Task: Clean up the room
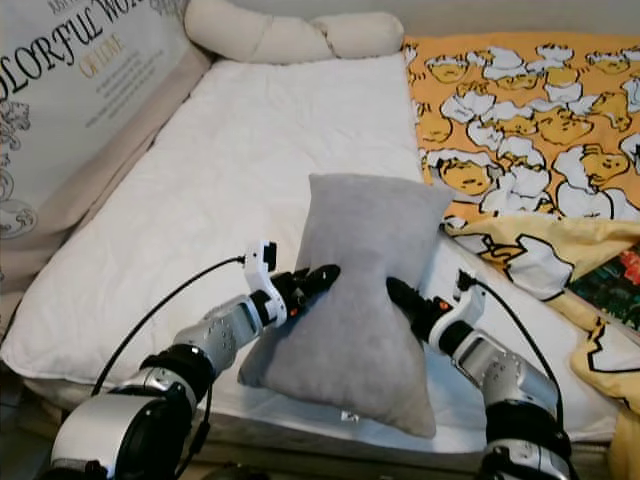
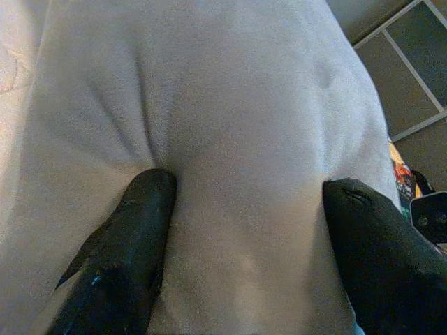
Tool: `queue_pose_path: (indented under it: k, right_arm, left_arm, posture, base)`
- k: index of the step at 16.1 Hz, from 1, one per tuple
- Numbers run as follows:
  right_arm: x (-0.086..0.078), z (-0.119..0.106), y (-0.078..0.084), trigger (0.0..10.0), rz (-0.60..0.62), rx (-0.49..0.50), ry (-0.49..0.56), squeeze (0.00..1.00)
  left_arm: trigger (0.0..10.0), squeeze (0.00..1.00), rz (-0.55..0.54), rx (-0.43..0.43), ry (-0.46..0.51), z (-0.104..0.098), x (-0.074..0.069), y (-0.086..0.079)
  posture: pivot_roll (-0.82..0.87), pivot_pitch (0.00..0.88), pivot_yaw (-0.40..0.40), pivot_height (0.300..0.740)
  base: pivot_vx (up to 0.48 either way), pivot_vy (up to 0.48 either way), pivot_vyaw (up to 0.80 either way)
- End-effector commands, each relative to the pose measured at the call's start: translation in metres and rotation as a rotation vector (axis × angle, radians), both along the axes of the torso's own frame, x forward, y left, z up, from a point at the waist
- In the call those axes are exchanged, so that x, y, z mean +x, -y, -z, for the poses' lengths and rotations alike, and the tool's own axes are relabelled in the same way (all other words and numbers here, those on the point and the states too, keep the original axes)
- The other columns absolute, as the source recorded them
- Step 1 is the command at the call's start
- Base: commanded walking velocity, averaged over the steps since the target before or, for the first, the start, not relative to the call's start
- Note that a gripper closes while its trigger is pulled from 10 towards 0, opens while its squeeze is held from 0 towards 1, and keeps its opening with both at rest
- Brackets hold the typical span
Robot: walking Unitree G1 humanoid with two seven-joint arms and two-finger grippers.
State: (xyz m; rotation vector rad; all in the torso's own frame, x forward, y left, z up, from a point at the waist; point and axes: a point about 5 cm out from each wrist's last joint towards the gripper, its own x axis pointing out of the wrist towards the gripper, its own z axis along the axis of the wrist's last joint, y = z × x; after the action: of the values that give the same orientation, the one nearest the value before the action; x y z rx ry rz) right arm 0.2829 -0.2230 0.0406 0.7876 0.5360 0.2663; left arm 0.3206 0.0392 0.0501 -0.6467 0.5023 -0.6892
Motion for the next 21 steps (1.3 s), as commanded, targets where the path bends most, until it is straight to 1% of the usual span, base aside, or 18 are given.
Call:
queue_pose_path:
  k: [1, 2, 5, 6, 9, 10, 11, 12, 13, 14, 15, 16, 17, 18, 19, 20, 21]
  right_arm:
    - [-0.001, 0.007, -0.010, 0.0, -0.026, -0.001, -0.038, 0.00]
    - [0.002, 0.007, -0.011, 0.0, -0.003, -0.007, -0.022, 0.00]
    - [0.005, 0.010, -0.013, 0.0, 0.025, -0.010, -0.069, 0.00]
    - [0.007, 0.009, -0.014, 0.0, 0.049, 0.003, -0.056, 0.00]
    - [0.010, 0.008, -0.017, 0.0, 0.042, -0.032, -0.033, 0.00]
    - [0.010, 0.009, -0.019, 0.0, 0.036, -0.052, -0.018, 0.00]
    - [0.012, 0.006, -0.022, 0.0, 0.031, -0.053, 0.018, 0.00]
    - [0.014, 0.002, -0.025, 0.0, 0.026, -0.058, 0.054, 0.00]
    - [0.016, -0.001, -0.028, 0.0, 0.023, -0.080, 0.079, 0.00]
    - [0.018, -0.006, -0.030, 0.0, 0.031, -0.134, 0.125, 0.00]
    - [0.019, -0.011, -0.034, 0.0, 0.028, -0.147, 0.142, 0.00]
    - [0.019, -0.018, -0.038, 0.0, 0.021, -0.129, 0.159, 0.00]
    - [0.019, -0.022, -0.040, 0.0, 0.021, -0.120, 0.171, 0.00]
    - [0.019, -0.034, -0.048, 0.0, 0.020, -0.094, 0.214, 0.00]
    - [0.019, -0.048, -0.059, 0.0, 0.013, -0.085, 0.264, 0.00]
    - [0.020, -0.060, -0.067, 0.0, 0.016, -0.078, 0.306, 0.00]
    - [0.022, -0.072, -0.071, 0.0, 0.025, -0.074, 0.343, 0.00]
  left_arm:
    - [0.0, 0.00, 0.048, 0.022, -0.047, 0.009, -0.010, 0.010]
    - [0.0, 0.00, 0.057, 0.061, -0.022, 0.009, -0.009, 0.010]
    - [0.0, 0.00, 0.093, 0.108, 0.014, 0.009, -0.009, 0.009]
    - [0.0, 0.00, 0.112, 0.106, 0.027, 0.008, -0.009, 0.010]
    - [0.0, 0.00, 0.117, 0.125, 0.049, 0.006, -0.008, 0.010]
    - [0.0, 0.00, 0.121, 0.123, 0.036, 0.006, -0.008, 0.010]
    - [0.0, 0.00, 0.131, 0.099, 0.036, 0.004, -0.008, 0.012]
    - [0.0, 0.00, 0.136, 0.102, 0.051, 0.002, -0.007, 0.013]
    - [0.0, 0.00, 0.136, 0.115, 0.061, 0.002, -0.007, 0.013]
    - [0.0, 0.00, 0.131, 0.123, 0.075, 0.000, -0.005, 0.012]
    - [0.0, 0.00, 0.126, 0.140, 0.092, -0.003, -0.002, 0.012]
    - [0.0, 0.00, 0.115, 0.185, 0.113, -0.006, 0.002, 0.009]
    - [0.0, 0.00, 0.108, 0.211, 0.121, -0.007, 0.004, 0.008]
    - [0.0, 0.00, 0.082, 0.228, 0.161, -0.016, 0.011, 0.003]
    - [0.0, 0.00, 0.071, 0.234, 0.235, -0.028, 0.017, 0.000]
    - [0.0, 0.00, 0.059, 0.225, 0.299, -0.041, 0.021, -0.003]
    - [0.0, 0.00, 0.027, 0.197, 0.354, -0.056, 0.024, -0.006]
  posture:
    - [-0.16, 0.016, 0.116, 0.740]
    - [-0.14, 0.004, 0.111, 0.740]
    - [-0.12, 0.000, 0.104, 0.740]
    - [-0.12, 0.000, 0.104, 0.740]
    - [-0.11, 0.000, 0.106, 0.740]
    - [-0.11, 0.000, 0.106, 0.740]
    - [-0.11, 0.000, 0.106, 0.740]
    - [-0.11, 0.000, 0.102, 0.740]
    - [-0.11, 0.000, 0.100, 0.740]
    - [-0.11, 0.000, 0.095, 0.740]
    - [-0.10, 0.000, 0.092, 0.740]
    - [-0.10, 0.000, 0.085, 0.740]
    - [-0.10, 0.000, 0.085, 0.740]
    - [-0.10, 0.000, 0.080, 0.740]
    - [-0.10, 0.000, 0.080, 0.740]
    - [-0.09, 0.000, 0.079, 0.740]
    - [-0.09, 0.000, 0.078, 0.740]
  base:
    - [0.000, 0.000, 0.00]
    - [0.000, 0.000, 0.00]
    - [0.000, 0.000, 0.00]
    - [0.000, 0.000, 0.00]
    - [0.000, 0.000, 0.00]
    - [0.000, 0.000, 0.00]
    - [0.000, 0.000, 0.00]
    - [0.000, 0.000, 0.00]
    - [0.000, 0.000, 0.00]
    - [0.000, 0.000, 0.00]
    - [0.000, 0.000, 0.00]
    - [0.000, 0.000, 0.00]
    - [0.000, 0.000, 0.00]
    - [0.000, 0.000, 0.00]
    - [0.000, 0.000, 0.00]
    - [0.000, 0.000, 0.00]
    - [0.000, 0.000, 0.00]
